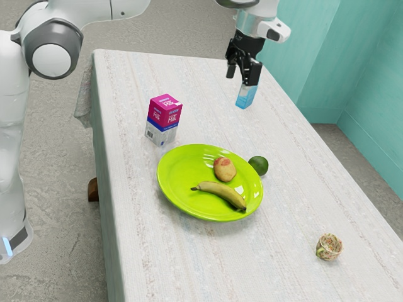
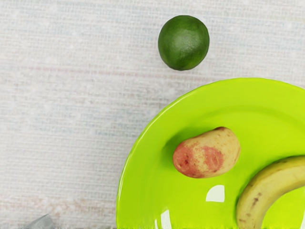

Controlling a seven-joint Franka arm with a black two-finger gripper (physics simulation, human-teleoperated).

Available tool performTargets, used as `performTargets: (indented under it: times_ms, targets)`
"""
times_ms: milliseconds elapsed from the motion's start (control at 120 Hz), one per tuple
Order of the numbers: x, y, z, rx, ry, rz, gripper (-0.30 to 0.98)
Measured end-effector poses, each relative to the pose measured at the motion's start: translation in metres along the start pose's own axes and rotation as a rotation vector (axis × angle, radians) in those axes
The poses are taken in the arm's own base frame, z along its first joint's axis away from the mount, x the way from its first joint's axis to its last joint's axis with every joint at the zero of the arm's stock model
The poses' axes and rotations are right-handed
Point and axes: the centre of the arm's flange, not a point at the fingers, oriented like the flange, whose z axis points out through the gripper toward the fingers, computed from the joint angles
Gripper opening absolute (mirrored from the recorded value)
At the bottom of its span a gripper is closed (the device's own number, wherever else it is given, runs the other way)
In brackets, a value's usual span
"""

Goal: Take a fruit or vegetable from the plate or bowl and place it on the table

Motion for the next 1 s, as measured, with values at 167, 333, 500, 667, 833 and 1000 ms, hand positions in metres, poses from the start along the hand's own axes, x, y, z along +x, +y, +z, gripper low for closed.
performTargets:
  times_ms: [167, 333, 500, 667, 833, 1000]
  targets:
    - [0.000, 0.000, 0.000, 0.000, -0.006, -0.005, 0.69]
    - [-0.029, 0.008, -0.085, -0.031, 0.135, 0.011, 0.69]
    - [-0.093, 0.217, -0.092, -0.075, 0.105, 0.442, 0.68]
    - [-0.096, 0.238, -0.072, -0.050, 0.060, 0.480, 0.68]
    - [-0.125, 0.255, -0.037, 0.008, 0.021, 0.494, 0.69]
    - [-0.148, 0.274, 0.014, 0.061, 0.017, 0.524, 0.68]
